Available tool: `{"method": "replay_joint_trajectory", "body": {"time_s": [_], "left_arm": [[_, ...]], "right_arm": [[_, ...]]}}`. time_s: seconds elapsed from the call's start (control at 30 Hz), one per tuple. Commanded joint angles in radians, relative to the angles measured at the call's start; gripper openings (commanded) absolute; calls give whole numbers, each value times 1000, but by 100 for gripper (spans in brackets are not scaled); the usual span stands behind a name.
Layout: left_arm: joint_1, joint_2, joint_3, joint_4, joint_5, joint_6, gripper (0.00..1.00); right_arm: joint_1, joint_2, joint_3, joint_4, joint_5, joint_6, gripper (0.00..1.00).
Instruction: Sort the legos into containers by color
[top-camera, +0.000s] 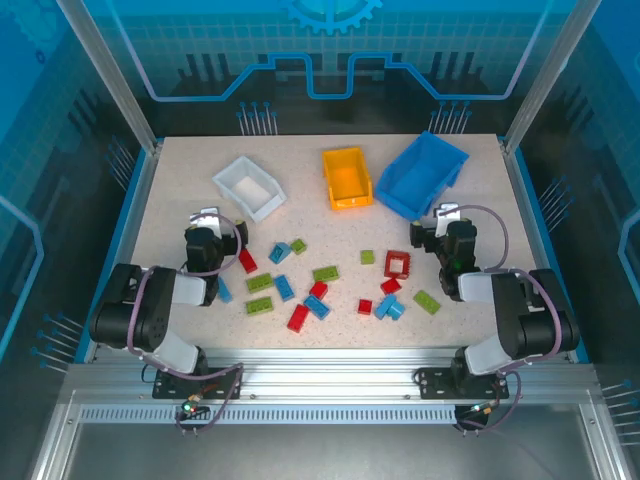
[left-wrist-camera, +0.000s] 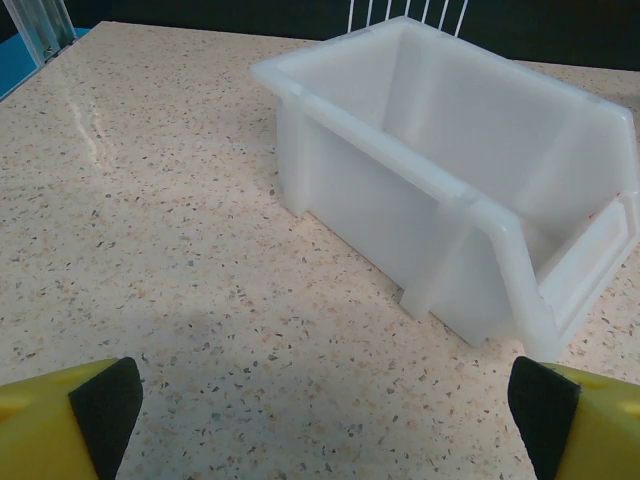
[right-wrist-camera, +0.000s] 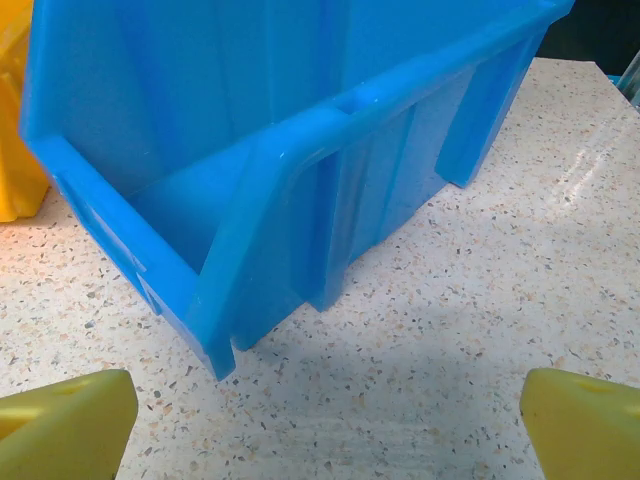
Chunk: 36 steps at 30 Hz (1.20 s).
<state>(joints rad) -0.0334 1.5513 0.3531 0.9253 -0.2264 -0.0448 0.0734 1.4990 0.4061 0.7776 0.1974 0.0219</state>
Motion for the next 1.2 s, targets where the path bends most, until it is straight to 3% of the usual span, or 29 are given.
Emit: {"method": "replay_joint_trajectory", "body": {"time_s": [0.0,0.6,0.7,0.83,0.9,0.97,1.0,1.1,1.17], "left_arm": [[12,-1,17,10,21,20,99],[12,-3,6,32,28,20,99],[-33,-162,-63,44,-50,61,99],[-198,-584,-51,-246,-164,108,99],[-297,-762,70,-499,-225,96,99],[-393,-830,193,-660,-299,65,99],[-430,-835,268,-783,-352,-27,99],[-434,-810,532,-1315,-305,-457,99],[-388,-787,552,-1327,-125,-519,99]], "right_arm": [[0,4,6,11,-15,9,100],[-2,1,6,15,-18,9,100],[1,-95,55,-154,61,37,100],[59,-322,92,-317,178,23,100],[118,-505,156,-469,226,8,100],[163,-652,268,-674,233,71,100],[169,-703,348,-813,238,191,100],[138,-773,539,-1203,136,575,100],[84,-787,560,-1200,-145,554,97]]}}
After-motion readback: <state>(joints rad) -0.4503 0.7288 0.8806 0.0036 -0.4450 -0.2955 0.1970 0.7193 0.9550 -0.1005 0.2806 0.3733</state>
